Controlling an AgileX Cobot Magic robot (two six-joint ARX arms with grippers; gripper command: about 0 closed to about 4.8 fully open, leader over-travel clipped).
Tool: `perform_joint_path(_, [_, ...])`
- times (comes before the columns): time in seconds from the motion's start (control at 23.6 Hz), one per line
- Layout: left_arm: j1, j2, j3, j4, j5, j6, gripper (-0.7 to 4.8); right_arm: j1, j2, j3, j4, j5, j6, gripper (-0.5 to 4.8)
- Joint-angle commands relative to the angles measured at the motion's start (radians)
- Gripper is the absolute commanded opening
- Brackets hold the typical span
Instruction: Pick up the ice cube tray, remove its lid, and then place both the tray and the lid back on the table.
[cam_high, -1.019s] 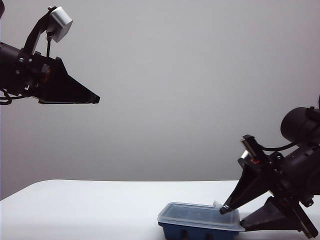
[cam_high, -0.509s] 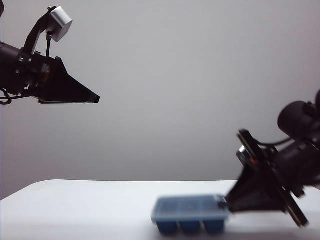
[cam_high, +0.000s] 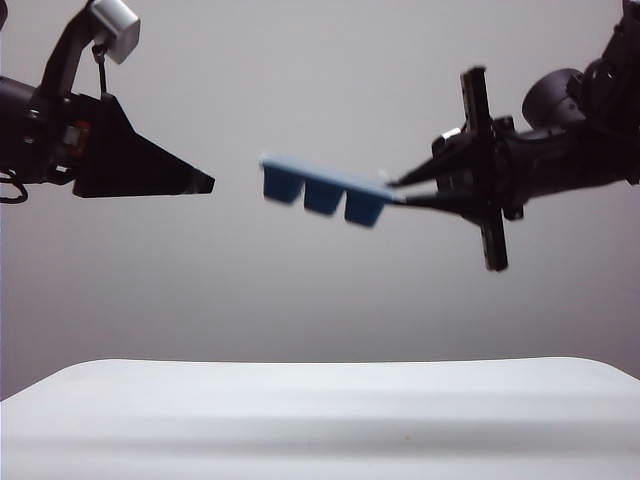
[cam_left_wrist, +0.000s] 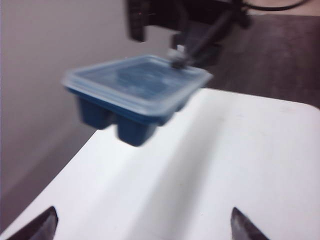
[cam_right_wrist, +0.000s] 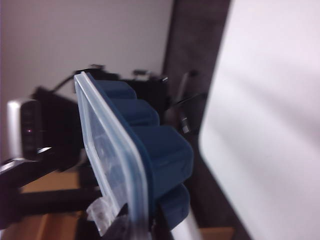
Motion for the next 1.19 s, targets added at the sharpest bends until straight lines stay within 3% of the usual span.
perform_joint_path(0.04, [0.0, -0.004, 0.001, 0.045, 0.035, 0.03, 4.79, 0.002, -0.009, 0.016, -0.01, -0.051, 0.04, -0.06])
perform_joint_path(0.76, [-0.077, -0.004, 0.001, 0.079, -0.004, 0.026, 4.79, 0.143, -0.008, 0.016, -0.032, -0.044, 0.031, -0.06])
perform_joint_path(1.19, [-0.08, -0.004, 0.001, 0.07, 0.045, -0.039, 4.55, 0.201, -0.008, 0.017, -0.033, -0.071, 0.031, -0.06])
